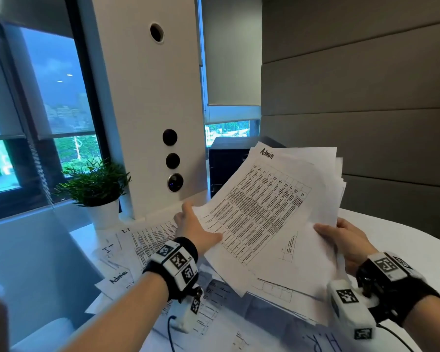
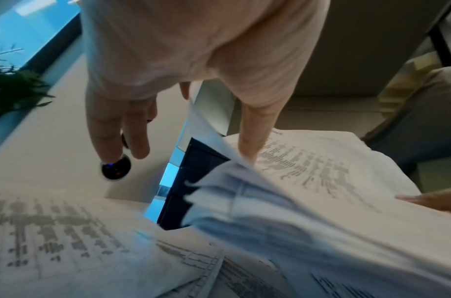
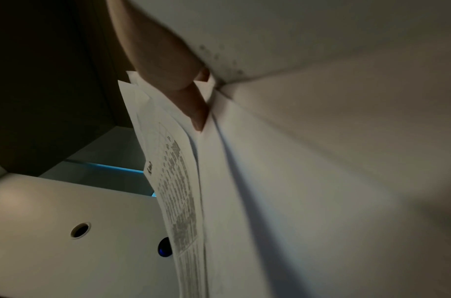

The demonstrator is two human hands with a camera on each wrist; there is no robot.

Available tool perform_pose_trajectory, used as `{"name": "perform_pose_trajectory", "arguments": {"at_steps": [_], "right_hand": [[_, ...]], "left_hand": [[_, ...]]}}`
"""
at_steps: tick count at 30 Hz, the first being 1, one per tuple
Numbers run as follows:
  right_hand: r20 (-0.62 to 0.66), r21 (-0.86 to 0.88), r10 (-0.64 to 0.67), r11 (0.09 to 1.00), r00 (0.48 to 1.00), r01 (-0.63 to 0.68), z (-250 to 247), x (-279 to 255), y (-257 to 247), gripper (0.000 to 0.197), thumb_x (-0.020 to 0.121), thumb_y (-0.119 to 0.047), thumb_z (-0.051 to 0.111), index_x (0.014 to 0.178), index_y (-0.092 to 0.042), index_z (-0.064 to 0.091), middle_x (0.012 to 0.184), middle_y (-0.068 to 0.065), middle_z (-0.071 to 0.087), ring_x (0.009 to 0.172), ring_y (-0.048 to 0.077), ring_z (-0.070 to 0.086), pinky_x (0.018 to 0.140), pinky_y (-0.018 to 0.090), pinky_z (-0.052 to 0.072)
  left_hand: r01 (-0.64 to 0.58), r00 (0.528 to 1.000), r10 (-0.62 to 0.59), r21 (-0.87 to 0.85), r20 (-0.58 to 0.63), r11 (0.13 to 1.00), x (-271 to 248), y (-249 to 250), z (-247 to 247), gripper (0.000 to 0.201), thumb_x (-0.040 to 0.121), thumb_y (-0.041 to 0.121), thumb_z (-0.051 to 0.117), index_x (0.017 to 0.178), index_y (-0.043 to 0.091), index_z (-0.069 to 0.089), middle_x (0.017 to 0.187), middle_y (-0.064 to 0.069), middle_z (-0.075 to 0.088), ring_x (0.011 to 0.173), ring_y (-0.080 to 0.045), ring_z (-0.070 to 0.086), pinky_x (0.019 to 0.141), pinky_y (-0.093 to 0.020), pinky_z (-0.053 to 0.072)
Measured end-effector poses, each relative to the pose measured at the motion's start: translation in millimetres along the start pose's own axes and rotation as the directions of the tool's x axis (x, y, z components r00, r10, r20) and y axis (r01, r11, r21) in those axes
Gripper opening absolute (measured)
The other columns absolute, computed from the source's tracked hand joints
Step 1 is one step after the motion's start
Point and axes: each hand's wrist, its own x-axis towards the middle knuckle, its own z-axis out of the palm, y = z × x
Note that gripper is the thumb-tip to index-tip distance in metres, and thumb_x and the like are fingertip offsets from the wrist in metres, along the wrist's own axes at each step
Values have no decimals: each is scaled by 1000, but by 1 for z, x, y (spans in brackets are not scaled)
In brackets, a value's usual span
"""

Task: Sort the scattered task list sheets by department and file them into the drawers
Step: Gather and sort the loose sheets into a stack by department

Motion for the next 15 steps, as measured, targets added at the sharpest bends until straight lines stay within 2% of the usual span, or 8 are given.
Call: {"name": "perform_pose_trajectory", "arguments": {"at_steps": [2, 4, 7, 9, 10, 12, 14, 15], "right_hand": [[5, -2, -7, 1000, 1000, 7, 0, 0, -1, 16, 83, 2, 65, 95, -8, 61, 93, 17, 67, 75, 29, 63, 70, 35, 53], [14, -2, -14, 1000, 1000, 14, 2, -2, -2, 16, 83, 1, 66, 92, -10, 61, 94, 16, 67, 76, 29, 63, 69, 35, 53], [37, -8, -17, 1000, 999, 18, 6, -4, -4, 19, 83, 0, 65, 99, -9, 62, 96, 17, 68, 79, 30, 64, 71, 35, 53], [44, -28, -29, 999, 999, 30, 7, -7, -6, 16, 84, 1, 63, 97, -8, 61, 90, 14, 67, 75, 27, 63, 66, 32, 52], [45, -40, -38, 998, 998, 40, 6, -8, -7, 14, 84, 2, 62, 93, -9, 60, 87, 13, 66, 72, 24, 62, 62, 30, 50], [49, -59, -57, 996, 997, 60, 5, -10, -9, 14, 84, 2, 63, 88, -11, 60, 83, 10, 66, 69, 22, 61, 56, 27, 50], [47, -87, -72, 993, 996, 76, 4, -10, -10, 15, 81, 2, 65, 90, -11, 62, 84, 11, 67, 70, 23, 62, 54, 25, 52], [44, -95, -75, 992, 996, 79, 4, -9, -9, 16, 80, 1, 67, 90, -11, 63, 85, 11, 68, 71, 23, 62, 55, 24, 53]], "left_hand": [[10, 1000, -10, -24, 13, 1000, 3, -4, -3, 100, 66, 18, 84, 139, 26, 16, 134, -6, 26, 105, -21, 45, 93, -35, 45], [-6, 1000, 6, -2, 16, 1000, 5, -6, -2, 96, 66, 21, 84, 139, 24, 22, 134, -4, 31, 103, -18, 44, 88, -30, 42], [11, 998, -15, 67, 63, 998, 10, -7, -1, 61, 64, 36, 85, 113, 19, 52, 118, 1, 55, 97, -14, 53, 84, -27, 45], [38, 995, -45, 89, 83, 995, 14, -7, -1, 50, 62, 44, 84, 97, 17, 60, 105, 0, 63, 92, -15, 59, 85, -30, 50], [37, 996, -45, 95, 82, 995, 15, -7, -1, 49, 64, 45, 83, 98, 17, 61, 105, -1, 64, 93, -16, 59, 87, -31, 50], [15, 998, -21, 104, 56, 994, 16, -6, -2, 52, 71, 44, 77, 112, 18, 59, 116, -1, 60, 103, -19, 57, 92, -32, 47], [4, 999, -11, 127, 51, 992, 16, -5, -4, 58, 78, 45, 71, 127, 19, 53, 127, -1, 56, 114, -21, 54, 98, -34, 44], [7, 997, -18, 143, 79, 990, 17, -5, -4, 57, 79, 46, 68, 128, 19, 54, 128, -1, 57, 114, -21, 56, 99, -35, 44]]}}
